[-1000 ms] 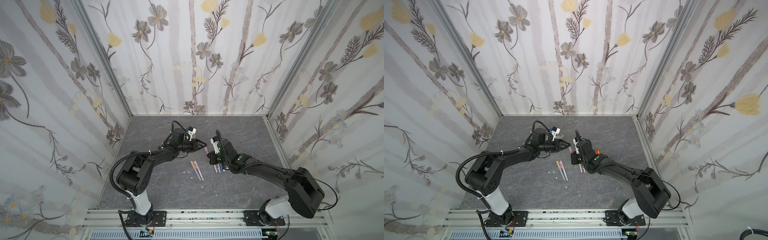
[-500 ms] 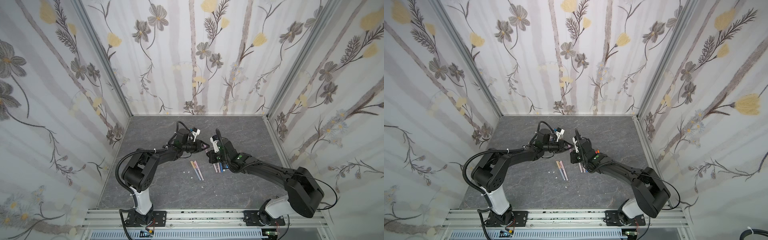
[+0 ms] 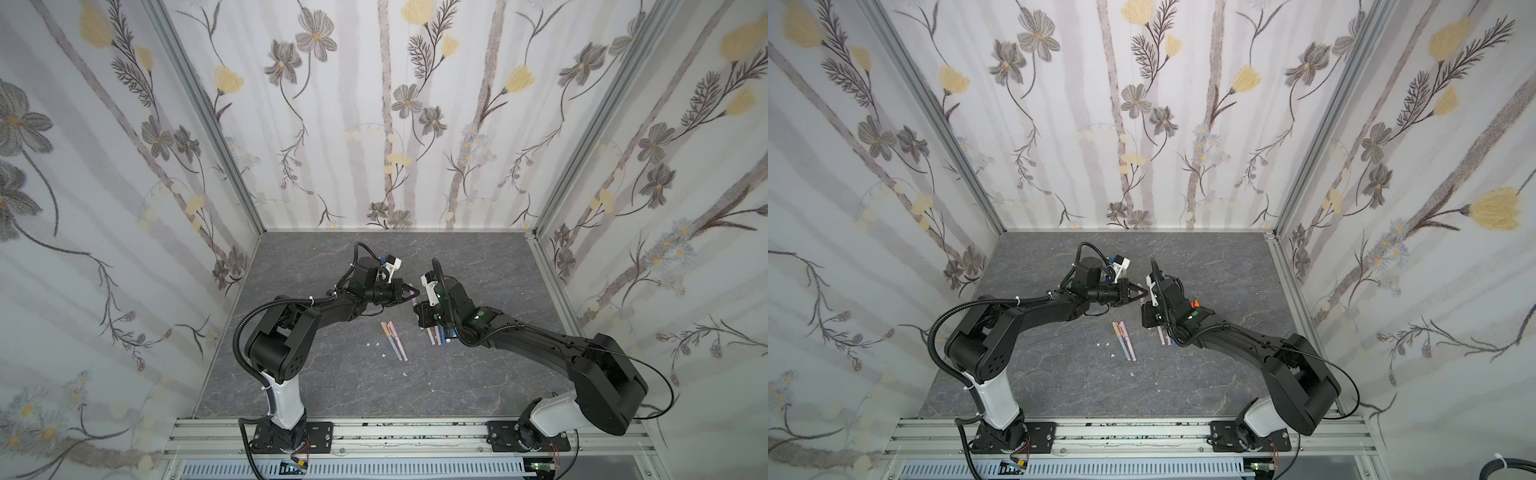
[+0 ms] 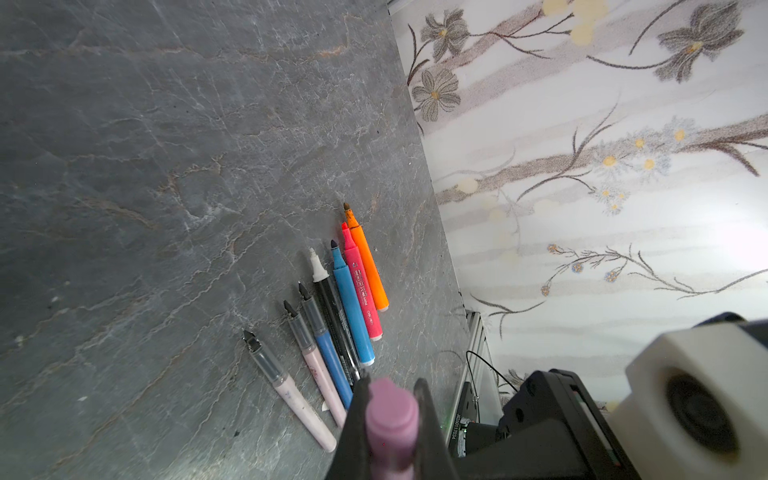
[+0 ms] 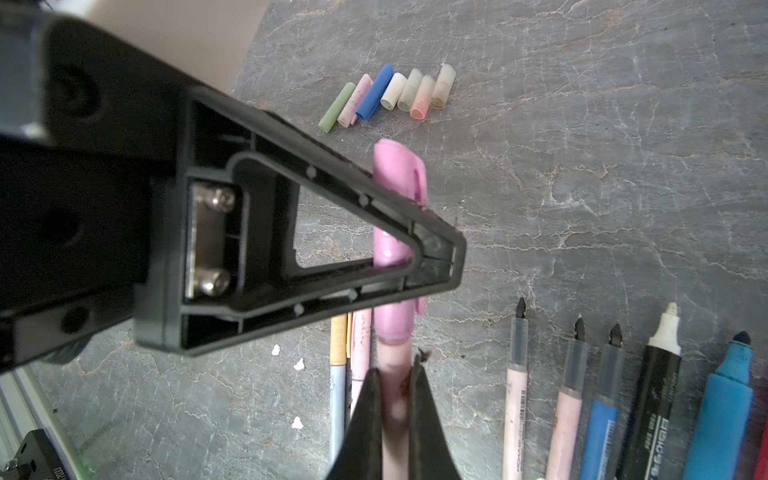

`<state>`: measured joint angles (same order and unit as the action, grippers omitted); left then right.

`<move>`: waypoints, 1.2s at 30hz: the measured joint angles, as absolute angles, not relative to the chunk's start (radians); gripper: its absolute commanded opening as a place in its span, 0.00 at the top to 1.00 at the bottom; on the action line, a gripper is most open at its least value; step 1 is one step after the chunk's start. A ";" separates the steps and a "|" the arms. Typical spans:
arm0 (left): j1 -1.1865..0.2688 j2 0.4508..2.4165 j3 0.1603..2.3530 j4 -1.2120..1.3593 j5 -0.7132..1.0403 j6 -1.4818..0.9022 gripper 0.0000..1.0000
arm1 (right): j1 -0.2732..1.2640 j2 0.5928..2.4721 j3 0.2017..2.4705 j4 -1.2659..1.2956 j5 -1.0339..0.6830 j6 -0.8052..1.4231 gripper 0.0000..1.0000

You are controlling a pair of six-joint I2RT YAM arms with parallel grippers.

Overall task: Open the pen caps
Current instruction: 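Pull the pink cap off with the left gripper while the right holds the pen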

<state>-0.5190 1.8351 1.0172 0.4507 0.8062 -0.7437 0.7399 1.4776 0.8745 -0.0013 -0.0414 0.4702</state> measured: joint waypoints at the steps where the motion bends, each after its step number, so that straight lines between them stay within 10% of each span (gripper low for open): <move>1: -0.518 1.835 1.017 0.451 0.807 -0.746 1.00 | 0.739 1.478 0.872 0.005 -0.042 0.470 0.90; 36: -0.425 1.885 1.313 0.205 0.814 -0.652 1.00 | 0.766 1.451 0.770 0.103 -0.041 0.496 1.00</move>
